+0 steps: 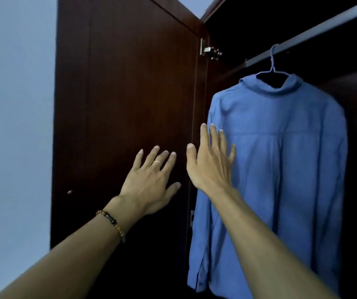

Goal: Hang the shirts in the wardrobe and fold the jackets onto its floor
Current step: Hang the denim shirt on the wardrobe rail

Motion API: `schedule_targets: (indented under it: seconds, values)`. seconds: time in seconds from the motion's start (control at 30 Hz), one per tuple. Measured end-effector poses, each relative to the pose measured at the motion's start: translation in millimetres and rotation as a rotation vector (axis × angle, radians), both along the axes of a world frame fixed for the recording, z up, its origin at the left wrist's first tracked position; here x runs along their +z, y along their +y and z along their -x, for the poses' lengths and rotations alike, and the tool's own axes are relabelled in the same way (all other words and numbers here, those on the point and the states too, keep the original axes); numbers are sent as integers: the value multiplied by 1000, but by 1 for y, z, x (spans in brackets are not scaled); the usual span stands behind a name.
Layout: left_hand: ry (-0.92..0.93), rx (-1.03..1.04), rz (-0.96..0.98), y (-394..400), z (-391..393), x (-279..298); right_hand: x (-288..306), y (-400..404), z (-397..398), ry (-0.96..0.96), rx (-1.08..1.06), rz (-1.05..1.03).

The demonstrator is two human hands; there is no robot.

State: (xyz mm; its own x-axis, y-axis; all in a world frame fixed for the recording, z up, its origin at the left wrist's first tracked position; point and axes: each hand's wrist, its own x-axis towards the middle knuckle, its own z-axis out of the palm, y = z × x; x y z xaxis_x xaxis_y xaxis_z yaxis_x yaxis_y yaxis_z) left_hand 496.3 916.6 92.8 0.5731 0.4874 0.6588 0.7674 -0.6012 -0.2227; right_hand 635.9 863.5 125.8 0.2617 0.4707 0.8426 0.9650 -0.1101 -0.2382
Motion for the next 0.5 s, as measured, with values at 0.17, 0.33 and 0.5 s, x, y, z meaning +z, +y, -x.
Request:
schedule_targets:
  seconds: [0.17,0.33,0.5]
  values:
    - [-72,148,70,-48,74,-56,-52,-28,65,-29,209,106]
    - [-72,407,237,-109,167,-126,-106,-55,148,-55,412,218]
    - [-134,628,386,-178,266,-182,-155,-89,252,-80,652,347]
